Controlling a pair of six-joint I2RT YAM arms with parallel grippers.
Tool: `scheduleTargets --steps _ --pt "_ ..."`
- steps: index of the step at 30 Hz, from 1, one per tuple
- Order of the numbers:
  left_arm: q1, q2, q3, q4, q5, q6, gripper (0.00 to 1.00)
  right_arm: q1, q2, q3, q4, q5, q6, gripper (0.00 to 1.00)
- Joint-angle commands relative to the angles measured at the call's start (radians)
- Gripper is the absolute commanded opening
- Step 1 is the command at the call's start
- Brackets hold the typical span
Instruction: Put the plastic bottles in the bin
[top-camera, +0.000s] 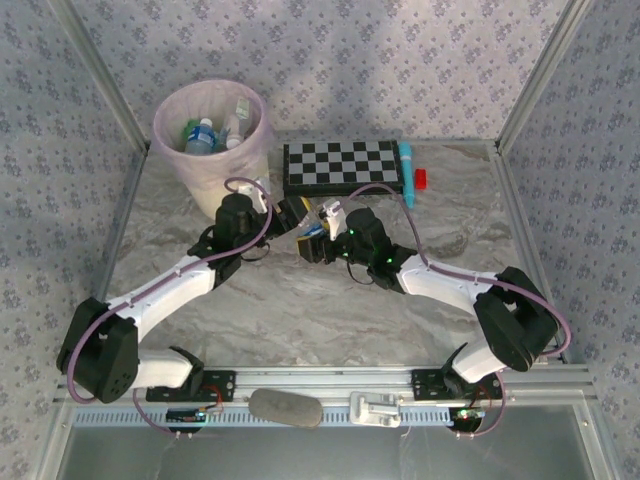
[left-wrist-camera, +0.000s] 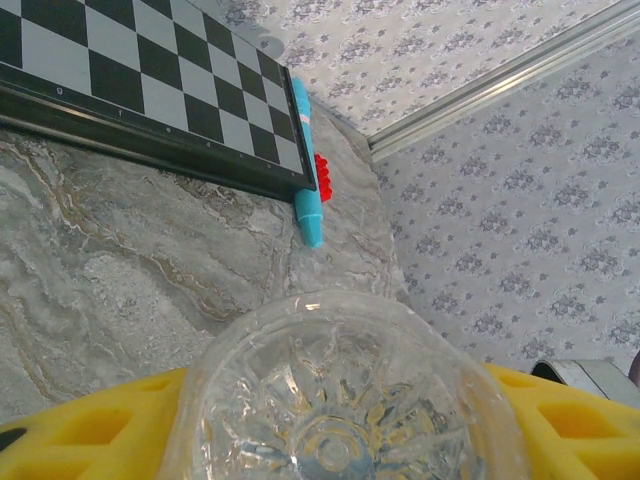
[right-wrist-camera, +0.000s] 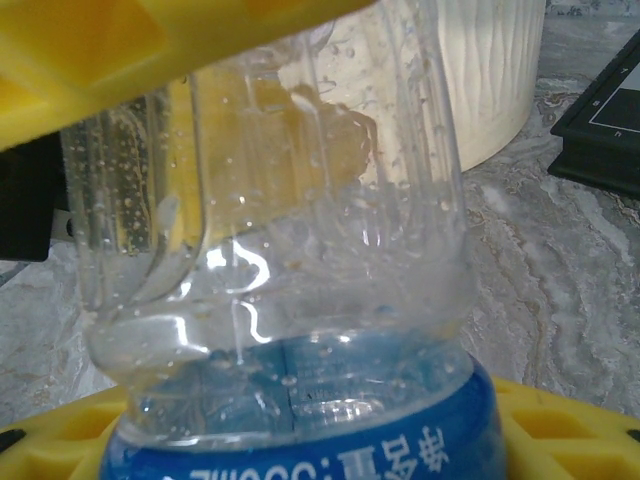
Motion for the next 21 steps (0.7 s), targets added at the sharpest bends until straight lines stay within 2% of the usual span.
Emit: scheduleTargets --steps 1,7,21 --pt "-0.003 0.010 0.031 0.014 -0.006 0.009 0.55 0.007 -0.028 0.002 0.060 -0.023 0.010 0.65" --pt "0.008 0.007 0.112 -0.086 -0.067 0.128 0.55 0.007 -0.058 -0.004 0.049 -0.023 -0.011 1.00" --pt "0.208 0.083 0.598 -0.291 -0.079 0.431 0.56 -0.005 -0.181 -0.080 -0.016 0.091 -0.076 1.00"
